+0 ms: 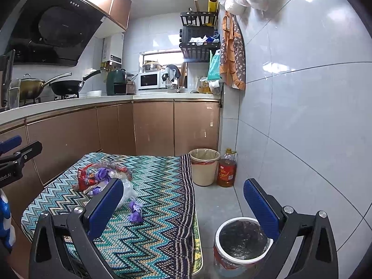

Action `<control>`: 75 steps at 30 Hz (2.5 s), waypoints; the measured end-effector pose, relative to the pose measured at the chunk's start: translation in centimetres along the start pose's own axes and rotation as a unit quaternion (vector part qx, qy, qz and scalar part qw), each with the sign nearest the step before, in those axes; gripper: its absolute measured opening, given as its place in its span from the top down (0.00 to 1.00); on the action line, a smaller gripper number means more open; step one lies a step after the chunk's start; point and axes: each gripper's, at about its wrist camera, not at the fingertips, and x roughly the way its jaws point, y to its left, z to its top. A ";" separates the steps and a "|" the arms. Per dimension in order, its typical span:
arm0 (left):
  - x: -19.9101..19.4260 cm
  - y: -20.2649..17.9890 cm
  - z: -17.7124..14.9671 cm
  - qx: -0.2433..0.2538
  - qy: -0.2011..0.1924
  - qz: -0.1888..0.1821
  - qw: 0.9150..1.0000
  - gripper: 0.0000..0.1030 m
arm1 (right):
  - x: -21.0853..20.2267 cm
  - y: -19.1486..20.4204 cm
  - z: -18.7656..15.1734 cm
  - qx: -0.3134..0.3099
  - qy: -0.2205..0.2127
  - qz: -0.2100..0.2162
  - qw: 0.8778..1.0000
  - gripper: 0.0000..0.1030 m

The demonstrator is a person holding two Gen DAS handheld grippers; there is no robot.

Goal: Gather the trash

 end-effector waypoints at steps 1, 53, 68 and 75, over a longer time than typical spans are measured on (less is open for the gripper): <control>0.1 0.0 0.0 0.000 0.001 -0.001 1.000 0.10 | 0.1 0.0 0.0 0.001 0.002 0.000 1.000 0.00; 1.9 1.0 -0.8 0.009 0.016 0.006 1.000 0.10 | 2.2 0.0 0.5 0.012 0.022 0.024 0.999 0.00; 5.7 4.3 -2.4 -0.027 0.069 -0.019 0.997 0.10 | 6.8 1.6 -0.1 0.002 0.082 0.065 0.994 0.00; 9.2 7.5 -5.5 -0.042 0.149 -0.050 0.987 0.10 | 10.7 3.4 -0.9 -0.005 0.136 0.110 0.985 0.07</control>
